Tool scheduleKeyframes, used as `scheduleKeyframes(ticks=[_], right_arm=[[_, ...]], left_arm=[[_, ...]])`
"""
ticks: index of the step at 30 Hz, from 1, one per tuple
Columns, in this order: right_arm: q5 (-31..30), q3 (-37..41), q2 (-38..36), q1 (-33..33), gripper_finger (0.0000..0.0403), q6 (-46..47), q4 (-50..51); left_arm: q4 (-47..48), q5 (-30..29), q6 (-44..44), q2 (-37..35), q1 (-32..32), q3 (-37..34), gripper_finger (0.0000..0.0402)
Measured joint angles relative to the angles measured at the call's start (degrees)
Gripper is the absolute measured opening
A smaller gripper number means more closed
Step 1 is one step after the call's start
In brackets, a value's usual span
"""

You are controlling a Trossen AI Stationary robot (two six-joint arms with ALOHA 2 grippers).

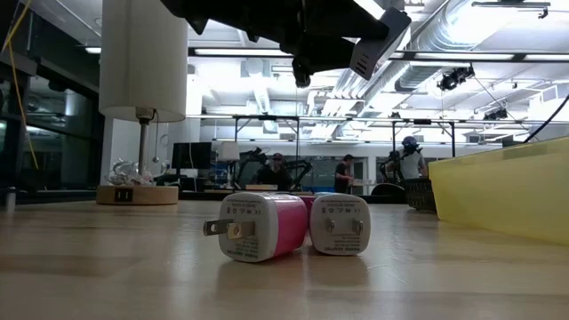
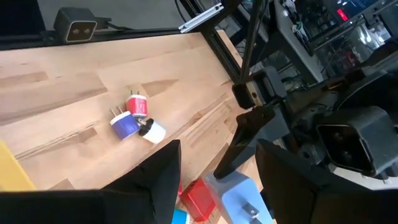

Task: Pick & Place Office items
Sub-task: Put the blue charger adapter into the yellow bin

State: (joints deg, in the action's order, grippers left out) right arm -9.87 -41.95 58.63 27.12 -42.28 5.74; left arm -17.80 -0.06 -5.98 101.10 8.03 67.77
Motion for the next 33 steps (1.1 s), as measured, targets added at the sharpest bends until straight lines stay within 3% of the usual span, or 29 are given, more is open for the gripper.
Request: scheduleKeyframes(ticks=[7,18,25,33], right_arm=[[2.52,0.0,0.0,-1.73,0.0193,-2.98,-0.07],[3.39,0.0,3.47,-0.91,0.0193,-2.79,-0.11],[1.82,-0.01,7.31,-0.38,0.0193,-4.98,-4.44],[1.26,-0.07,7.39,-0.65,0.0193,-4.32,-5.47]], left_arm=[[0.0,1.31,-2.15,0.0,-0.05,0.0,0.0209],[1.33,15.93,-11.93,0.0,-2.43,0.0,0.0209],[7.92,16.31,-12.09,0.0,-2.69,0.0,0.0209],[9.29,17.29,-12.11,0.0,-1.81,0.0,0.0209]])
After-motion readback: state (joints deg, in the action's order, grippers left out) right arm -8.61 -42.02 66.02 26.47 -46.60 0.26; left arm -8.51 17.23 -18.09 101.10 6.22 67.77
